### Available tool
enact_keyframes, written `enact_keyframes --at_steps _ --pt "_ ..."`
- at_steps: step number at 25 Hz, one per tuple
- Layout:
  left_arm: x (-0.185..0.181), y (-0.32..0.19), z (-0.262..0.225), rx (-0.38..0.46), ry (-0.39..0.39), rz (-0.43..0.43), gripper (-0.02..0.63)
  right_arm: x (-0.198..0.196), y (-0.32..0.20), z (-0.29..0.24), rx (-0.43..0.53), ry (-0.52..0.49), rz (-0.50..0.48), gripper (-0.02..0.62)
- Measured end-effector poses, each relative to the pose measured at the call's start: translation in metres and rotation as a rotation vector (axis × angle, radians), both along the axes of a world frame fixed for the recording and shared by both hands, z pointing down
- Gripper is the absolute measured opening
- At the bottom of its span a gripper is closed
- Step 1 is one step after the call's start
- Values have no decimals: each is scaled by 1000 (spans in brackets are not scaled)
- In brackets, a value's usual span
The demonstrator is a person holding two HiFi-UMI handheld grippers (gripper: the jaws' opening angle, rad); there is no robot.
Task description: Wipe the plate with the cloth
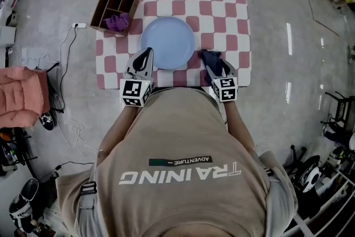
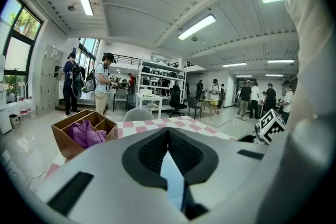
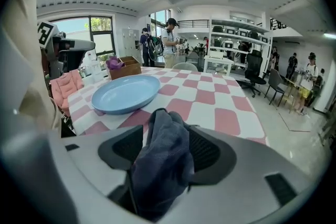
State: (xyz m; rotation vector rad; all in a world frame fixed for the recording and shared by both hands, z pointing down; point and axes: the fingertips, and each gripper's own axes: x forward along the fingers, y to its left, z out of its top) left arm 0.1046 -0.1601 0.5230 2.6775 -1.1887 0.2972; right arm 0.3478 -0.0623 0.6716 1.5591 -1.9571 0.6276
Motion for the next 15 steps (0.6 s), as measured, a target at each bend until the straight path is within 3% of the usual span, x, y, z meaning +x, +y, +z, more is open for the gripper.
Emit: enact_keyframes --at_steps 5,13,14,15 --pt "-6 0 0 -11 -2 -10 12 3 10 33 -96 4 14 288" --pt "-16 2 7 -24 -2 -28 12 6 8 36 -104 22 19 233" --pt "-16 3 8 -26 0 -29 12 7 8 35 -108 28 22 215" --pt "-17 4 8 -30 5 -34 12 8 9 34 -115 37 23 154"
